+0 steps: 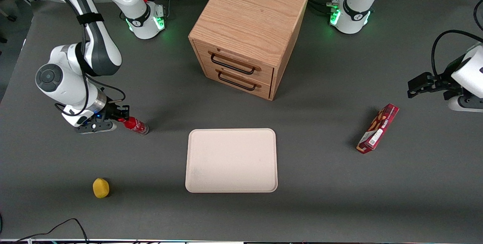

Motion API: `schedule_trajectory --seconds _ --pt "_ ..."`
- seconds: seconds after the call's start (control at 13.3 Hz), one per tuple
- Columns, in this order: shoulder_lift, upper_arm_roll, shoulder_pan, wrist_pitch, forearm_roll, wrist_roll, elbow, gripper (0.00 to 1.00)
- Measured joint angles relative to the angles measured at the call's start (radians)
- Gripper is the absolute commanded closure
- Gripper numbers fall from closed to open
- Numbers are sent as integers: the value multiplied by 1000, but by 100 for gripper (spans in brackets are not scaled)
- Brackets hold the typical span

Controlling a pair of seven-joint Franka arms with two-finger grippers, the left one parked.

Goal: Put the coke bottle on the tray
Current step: 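Lower the open right gripper around the red Coca-Cola bottle and close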

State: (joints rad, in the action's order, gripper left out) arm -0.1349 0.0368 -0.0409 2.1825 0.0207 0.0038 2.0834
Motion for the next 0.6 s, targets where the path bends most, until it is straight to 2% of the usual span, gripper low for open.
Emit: schedule_trajectory --seconds 0.38,0.6 --pt "19 -1 1 -456 0 0 -391 100" --pt "-24 -1 1 -701 0 1 -647 100"
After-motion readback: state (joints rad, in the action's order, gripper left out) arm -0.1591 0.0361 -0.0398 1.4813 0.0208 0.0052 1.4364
